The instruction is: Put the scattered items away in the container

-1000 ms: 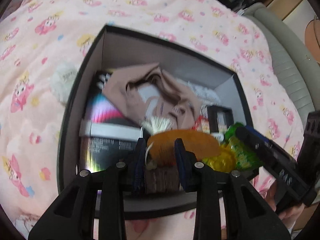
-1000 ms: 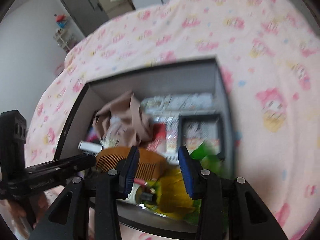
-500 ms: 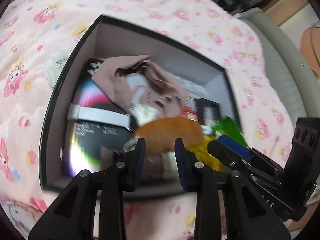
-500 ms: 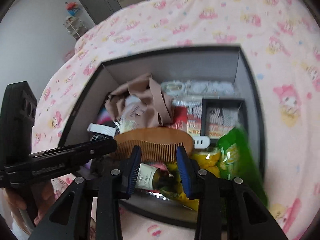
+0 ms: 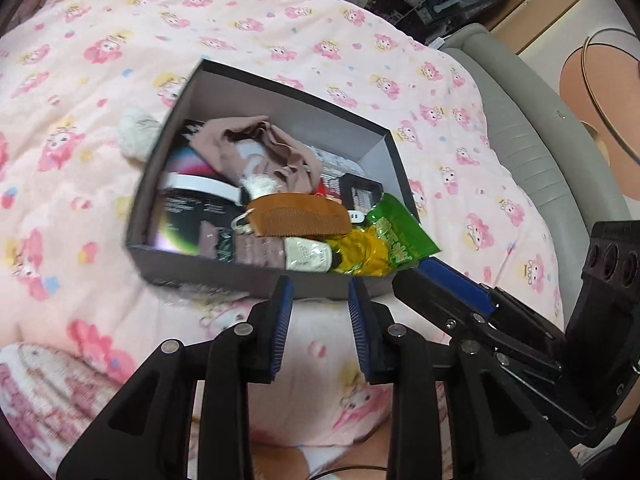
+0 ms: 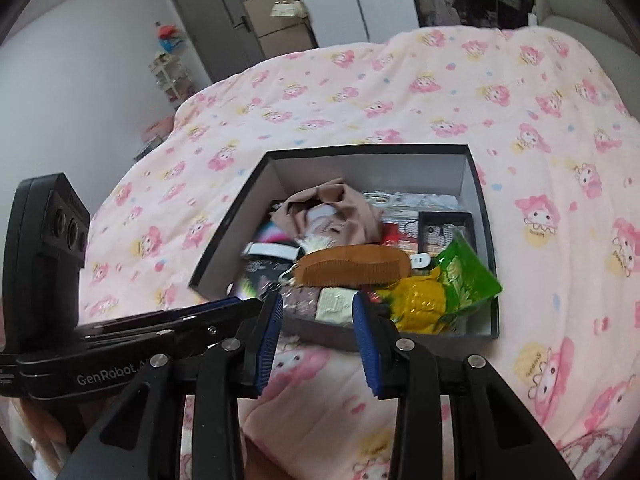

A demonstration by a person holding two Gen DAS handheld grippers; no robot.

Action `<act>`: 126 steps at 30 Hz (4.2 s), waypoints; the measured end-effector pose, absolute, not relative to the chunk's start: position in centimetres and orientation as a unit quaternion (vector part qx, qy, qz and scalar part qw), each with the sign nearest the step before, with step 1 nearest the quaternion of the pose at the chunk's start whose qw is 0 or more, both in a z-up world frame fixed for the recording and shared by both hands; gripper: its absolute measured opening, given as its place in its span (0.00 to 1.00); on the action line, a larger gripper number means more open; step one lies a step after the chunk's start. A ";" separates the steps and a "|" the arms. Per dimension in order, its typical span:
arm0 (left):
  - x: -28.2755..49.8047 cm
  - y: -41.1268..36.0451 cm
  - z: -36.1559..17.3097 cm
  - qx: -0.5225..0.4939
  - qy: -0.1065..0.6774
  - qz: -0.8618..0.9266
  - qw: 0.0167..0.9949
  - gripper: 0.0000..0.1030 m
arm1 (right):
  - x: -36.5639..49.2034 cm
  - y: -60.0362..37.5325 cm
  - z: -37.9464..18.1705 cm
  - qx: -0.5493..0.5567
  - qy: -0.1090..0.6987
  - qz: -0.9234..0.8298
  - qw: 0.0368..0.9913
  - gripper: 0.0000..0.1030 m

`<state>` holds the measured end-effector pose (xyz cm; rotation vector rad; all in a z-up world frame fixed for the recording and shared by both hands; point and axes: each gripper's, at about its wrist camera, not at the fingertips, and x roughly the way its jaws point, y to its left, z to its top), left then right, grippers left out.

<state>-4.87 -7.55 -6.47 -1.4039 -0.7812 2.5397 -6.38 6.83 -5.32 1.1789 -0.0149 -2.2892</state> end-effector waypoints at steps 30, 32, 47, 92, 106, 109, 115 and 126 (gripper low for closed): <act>-13.6 -29.8 -14.7 -0.463 -0.418 0.779 -0.071 0.33 | -17.4 -15.0 -8.3 0.486 0.061 -0.803 0.340 0.31; -15.0 -30.4 -16.7 -0.472 -0.438 0.762 -0.066 0.38 | -18.4 -15.4 -8.9 0.486 0.061 -0.806 0.332 0.31; -17.9 -29.3 -20.9 -0.449 -0.488 0.748 -0.033 0.24 | -20.0 -12.9 -10.2 0.494 0.024 -0.803 0.331 0.31; -2.8 3.2 -14.0 -0.599 -0.126 0.771 0.176 0.33 | -5.6 15.7 -13.9 0.534 -0.131 -0.781 0.296 0.31; -1.5 0.5 -16.4 -0.600 -0.212 0.755 0.162 0.34 | -8.4 15.1 -18.9 0.551 -0.221 -0.758 0.271 0.31; -1.6 0.7 -17.8 -0.608 -0.252 0.730 0.186 0.35 | -8.2 15.9 -18.9 0.542 -0.232 -0.775 0.226 0.31; -1.9 -0.9 -17.0 -0.583 -0.263 0.760 0.120 0.34 | -7.9 13.5 -21.1 0.604 -0.217 -0.710 0.290 0.33; -1.5 -4.2 -17.7 -0.563 -0.309 0.762 0.087 0.35 | -7.3 14.8 -17.0 0.550 -0.161 -0.775 0.266 0.33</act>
